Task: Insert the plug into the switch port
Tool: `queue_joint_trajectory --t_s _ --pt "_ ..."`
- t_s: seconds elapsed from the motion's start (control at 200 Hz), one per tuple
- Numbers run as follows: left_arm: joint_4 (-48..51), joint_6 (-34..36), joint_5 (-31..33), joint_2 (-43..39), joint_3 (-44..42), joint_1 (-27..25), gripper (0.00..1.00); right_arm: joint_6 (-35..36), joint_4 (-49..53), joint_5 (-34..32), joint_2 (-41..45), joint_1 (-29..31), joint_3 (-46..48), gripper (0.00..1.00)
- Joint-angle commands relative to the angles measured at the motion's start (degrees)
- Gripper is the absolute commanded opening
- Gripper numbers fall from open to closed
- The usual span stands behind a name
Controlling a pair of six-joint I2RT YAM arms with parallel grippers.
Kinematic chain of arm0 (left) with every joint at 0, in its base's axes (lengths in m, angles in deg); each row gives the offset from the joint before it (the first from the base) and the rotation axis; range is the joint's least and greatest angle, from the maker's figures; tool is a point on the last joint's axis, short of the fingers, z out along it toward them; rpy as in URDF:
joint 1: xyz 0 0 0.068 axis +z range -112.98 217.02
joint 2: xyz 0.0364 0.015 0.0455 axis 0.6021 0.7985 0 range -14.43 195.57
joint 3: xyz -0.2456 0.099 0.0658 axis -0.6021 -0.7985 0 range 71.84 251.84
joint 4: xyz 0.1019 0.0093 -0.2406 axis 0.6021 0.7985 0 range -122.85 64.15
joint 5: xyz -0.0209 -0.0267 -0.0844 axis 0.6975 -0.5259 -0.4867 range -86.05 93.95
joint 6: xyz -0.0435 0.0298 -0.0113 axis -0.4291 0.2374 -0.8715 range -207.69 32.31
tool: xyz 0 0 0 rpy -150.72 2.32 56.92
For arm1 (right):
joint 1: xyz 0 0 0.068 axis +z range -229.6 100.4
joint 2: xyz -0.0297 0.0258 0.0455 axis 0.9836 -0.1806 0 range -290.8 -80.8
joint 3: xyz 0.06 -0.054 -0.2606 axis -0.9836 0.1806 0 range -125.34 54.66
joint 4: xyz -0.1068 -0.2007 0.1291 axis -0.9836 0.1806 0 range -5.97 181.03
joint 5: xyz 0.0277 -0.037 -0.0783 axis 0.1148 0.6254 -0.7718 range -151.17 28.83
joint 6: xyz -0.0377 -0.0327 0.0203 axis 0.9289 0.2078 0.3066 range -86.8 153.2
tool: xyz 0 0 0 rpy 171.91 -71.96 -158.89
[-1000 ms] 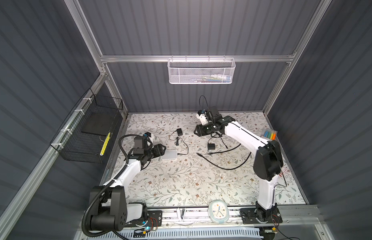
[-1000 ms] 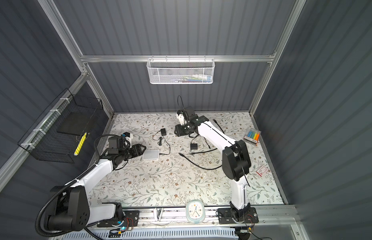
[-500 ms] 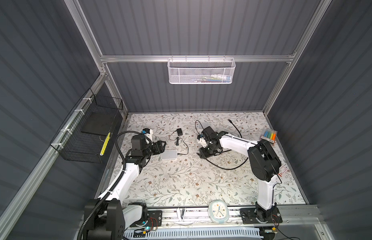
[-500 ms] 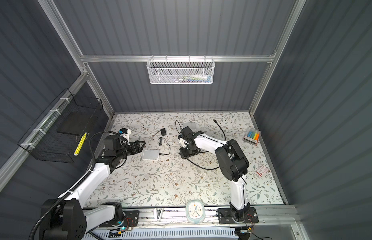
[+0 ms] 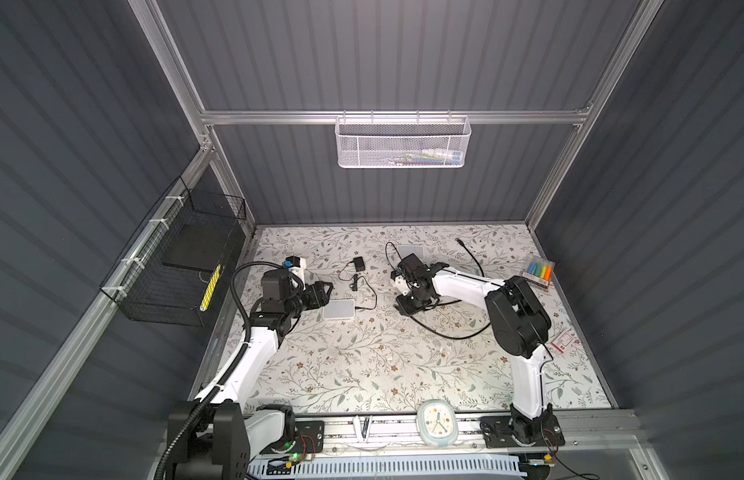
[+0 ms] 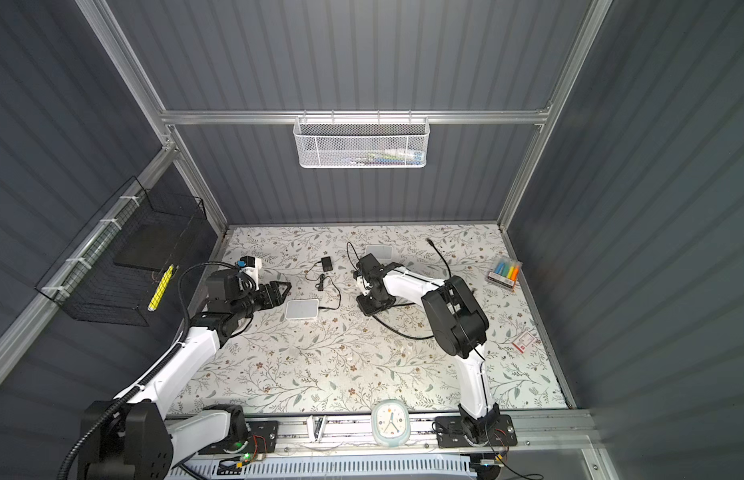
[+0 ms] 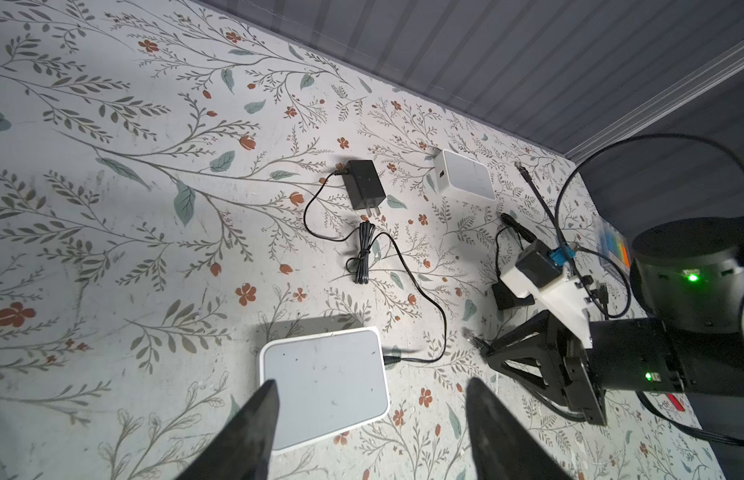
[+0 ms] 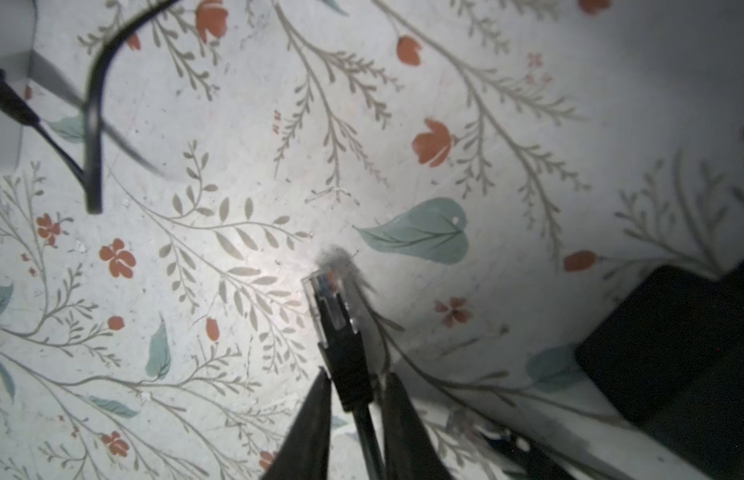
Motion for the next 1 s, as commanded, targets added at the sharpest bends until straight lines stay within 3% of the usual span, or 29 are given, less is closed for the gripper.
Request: queue_joint_trajectory --t_s 0.0,0.11,0.34,0.5,0.79,0.991 --pt "0.09 0.61 -1.54 -1.37 0.18 -0.31 0.70 0.20 0.81 -0.57 -1.36 0.80 -0.47 0.12" --pt "0.82 0.16 -1.29 -1.23 -0.02 -0.39 0.68 -0.13 1.16 0.19 -0.60 0.79 -0.75 0.00" --pt "1.02 -1.95 -0.93 -4.27 -2.26 -2.59 0.66 1.15 2.43 -1.06 3.61 0.76 -5.28 0.00" --pt "-0.90 -4.15 0.32 -6.46 -5.22 -8.21 0.66 1.30 2.85 -1.47 5.52 0.74 -9.92 0.00" --pt "-17.51 -12.55 -2.92 -8.23 -12.54 -15.33 0.64 -5.91 -1.62 -1.84 7.63 0.20 -14.11 0.00" --pt "-31.44 -15.06 -0.23 -0.84 -13.31 -22.84 0.65 -12.86 -7.20 1.69 10.68 0.49 -13.13 0.00"
